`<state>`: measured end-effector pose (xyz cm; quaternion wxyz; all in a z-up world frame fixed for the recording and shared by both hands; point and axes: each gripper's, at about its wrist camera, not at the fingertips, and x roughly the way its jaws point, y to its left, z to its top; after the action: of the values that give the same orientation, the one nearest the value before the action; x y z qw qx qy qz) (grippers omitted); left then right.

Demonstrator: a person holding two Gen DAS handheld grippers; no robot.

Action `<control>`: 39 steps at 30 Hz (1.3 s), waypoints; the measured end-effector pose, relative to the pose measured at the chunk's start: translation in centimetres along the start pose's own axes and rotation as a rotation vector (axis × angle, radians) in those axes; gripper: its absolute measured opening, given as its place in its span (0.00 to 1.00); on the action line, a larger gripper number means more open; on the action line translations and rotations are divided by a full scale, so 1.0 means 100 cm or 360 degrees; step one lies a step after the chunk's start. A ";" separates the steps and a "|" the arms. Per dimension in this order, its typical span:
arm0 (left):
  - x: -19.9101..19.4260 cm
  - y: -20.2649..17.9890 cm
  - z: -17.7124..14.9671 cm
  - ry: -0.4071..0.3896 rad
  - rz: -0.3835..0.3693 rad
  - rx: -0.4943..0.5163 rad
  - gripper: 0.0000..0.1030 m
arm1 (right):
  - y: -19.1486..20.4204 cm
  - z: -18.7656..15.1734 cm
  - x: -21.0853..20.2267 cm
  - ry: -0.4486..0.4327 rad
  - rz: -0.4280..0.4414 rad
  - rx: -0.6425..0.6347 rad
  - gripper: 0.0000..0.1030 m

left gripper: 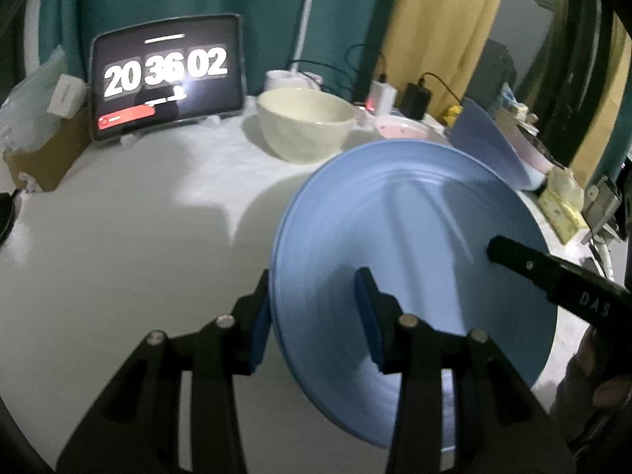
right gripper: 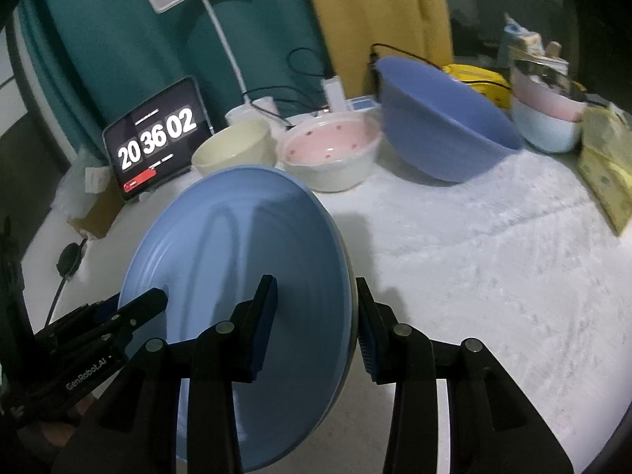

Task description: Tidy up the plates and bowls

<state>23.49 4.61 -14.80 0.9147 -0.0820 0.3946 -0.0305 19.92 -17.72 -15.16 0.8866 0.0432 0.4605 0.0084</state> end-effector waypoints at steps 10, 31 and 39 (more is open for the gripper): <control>0.011 0.042 0.005 0.0029 0.0073 -0.0088 0.40 | 0.031 0.013 0.037 0.0073 0.0061 -0.0071 0.39; 0.030 0.061 0.007 0.0083 0.0177 -0.0078 0.40 | 0.045 0.018 0.085 0.0211 0.0106 -0.0049 0.40; 0.019 0.057 0.006 0.0037 0.0267 -0.0095 0.43 | 0.045 0.016 0.082 0.0221 0.0064 -0.0093 0.41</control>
<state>25.17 10.08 -16.70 0.9065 -0.0757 0.4113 0.0572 26.10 -12.91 -20.55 0.8530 0.0258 0.5195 0.0427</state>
